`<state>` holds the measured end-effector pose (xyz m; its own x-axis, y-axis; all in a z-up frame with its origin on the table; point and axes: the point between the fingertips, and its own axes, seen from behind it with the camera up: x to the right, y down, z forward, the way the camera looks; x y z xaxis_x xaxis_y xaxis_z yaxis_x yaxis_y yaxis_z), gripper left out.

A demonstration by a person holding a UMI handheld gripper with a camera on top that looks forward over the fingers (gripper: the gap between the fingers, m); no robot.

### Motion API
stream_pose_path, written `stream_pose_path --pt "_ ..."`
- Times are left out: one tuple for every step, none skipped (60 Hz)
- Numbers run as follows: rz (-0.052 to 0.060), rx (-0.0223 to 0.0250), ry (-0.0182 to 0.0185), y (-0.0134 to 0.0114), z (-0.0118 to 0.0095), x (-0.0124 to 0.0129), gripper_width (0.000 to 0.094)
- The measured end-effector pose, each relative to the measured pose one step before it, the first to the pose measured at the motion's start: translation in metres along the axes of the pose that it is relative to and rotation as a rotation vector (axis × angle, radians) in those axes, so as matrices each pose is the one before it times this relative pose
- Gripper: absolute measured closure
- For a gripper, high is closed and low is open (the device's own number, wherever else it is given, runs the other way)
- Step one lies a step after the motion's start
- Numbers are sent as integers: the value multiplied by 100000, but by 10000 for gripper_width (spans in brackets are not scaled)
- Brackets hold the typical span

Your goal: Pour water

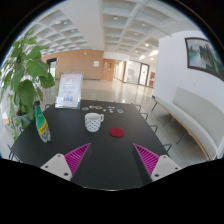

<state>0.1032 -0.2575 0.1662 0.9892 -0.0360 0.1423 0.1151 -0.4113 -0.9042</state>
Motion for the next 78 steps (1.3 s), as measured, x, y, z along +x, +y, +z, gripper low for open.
stream_pose_path --pt "539 -434 -247 2047 -305 -428 79" --pt "418 -543 -357 409 -123 -197 78" --pt "402 -607 -438 529 -150 -221 79" --pt "251 -613 -382 508 -149 -213 79" --pt "198 -549 -336 593 -169 -193 78" --pt "90 -420 -308 717 -159 -234 78" --pt "-34 -202 -254 737 -167 -157 76" --pt "-170 -249 -162 -791 62 -139 78" --pt "-86 127 -183 557 -209 -171 77" --pt "-206 91 -181 430 -134 -172 77" --pt "-232 42 -184 368 -172 -176 76" --pt "-259 -35 -212 360 -162 -222 78" --pt "-273 -89 -239 348 -130 -263 77" --pt "-271 -84 -355 308 -171 -336 79" --pt "-214 -61 -442 254 -145 -404 81" --pt "-165 -22 -580 287 -150 -456 80" --pt "-174 69 -636 239 -116 -471 77" --pt "-207 106 -668 226 -59 -506 79" --pt "-284 112 -821 137 -59 -599 80" --pt "-295 162 -915 150 -51 -644 77" --pt "-256 258 -912 120 -30 -691 75" --pt "-225 345 -874 67 -35 -756 76" --pt "-241 284 -816 63 19 -704 77" --pt "-197 148 -778 77 67 -763 77" --pt "-159 -34 -909 -969 133 -782 77" --pt "-231 211 -1005 42 116 -880 79" --pt "-306 258 -1111 -19 141 -898 78" --pt "-252 165 -1009 -67 160 -930 78" --pt "-146 123 -823 -38 199 -859 76" --pt "-167 93 -791 -94 210 -851 75" --pt "-186 165 -830 -91 250 -852 76" --pt "-215 218 -928 -169 249 -900 74" --pt "-165 302 -821 -210 267 -903 75" --pt "-166 345 -707 -231 311 -841 77" --pt "-130 451 -631 -235 334 -827 76" --pt "-135 487 -508 -243 368 -768 77" --pt "-91 535 -421 -257 424 -773 76" --pt "-146 440 -338 -263 437 -691 74" --pt "-129 438 -233 -247 472 -645 75" --pt "-125 475 -70 -242 478 -553 75" --pt "-30 504 24 -276 557 -559 76" --pt "99 421 138 -277 567 -568 76" --pt "194 306 143 -260 593 -531 75" --pt "321 249 128 -222 596 -538 78" --pt "462 226 96 -185 636 -535 77" --pt "572 299 68 -185 633 -502 78" --pt "567 243 66 -178 687 -517 78" --pt "576 118 121 -198 708 -464 77" --pt "491 1 187 -155 709 -413 77" --pt "393 18 176 -149 684 -388 79" --pt "169 105 144 -122 694 -326 78" --pt "0 210 182 -179 690 -290 79" --pt "-131 279 266 -153 674 -231 79" --pt "-185 388 433 -176 632 -216 77" --pt "-259 372 537 -116 605 -161 78" --pt "-292 319 570 -106 573 -127 78" --pt "-235 322 544 -85 595 -114 78" --pt "-167 378 552 130 667 -182 75" --pt "-105 292 420 -46 542 -98 75" --pt "-38 377 323 -75 569 -159 76" --pt "-62 337 208 -60 493 -162 76" --pt "-177 440 105 -46 505 -197 75" --pt "-275 532 86 -75 451 -159 78" --pt "-416 607 98 -72 462 -151 83" --pt "-407 639 145 -85 421 -121 90" --pt "-357 617 176 41 31 -2 98" --pt "-378 307 162 -260 835 -355 108" --pt "-283 254 147 -64 355 -109 116" --pt "-169 173 95 -15 310 -108 126" --pt "-30 170 73 1 300 -100 138" --pt "111 151 139 -2 274 -66 146" --pt "283 116 259 -3 254 -42 153" --pt "397 111 244 158 282 -121 167" --pt "422 3 222 6 265 -67 182" --pt "519 57 85 43 351 -7 197" --pt "499 88 31 13 199 -24 218" --pt "484 154 0 -48 166 -52 232" --pt "548 232 -110 -39 172 -52 259"
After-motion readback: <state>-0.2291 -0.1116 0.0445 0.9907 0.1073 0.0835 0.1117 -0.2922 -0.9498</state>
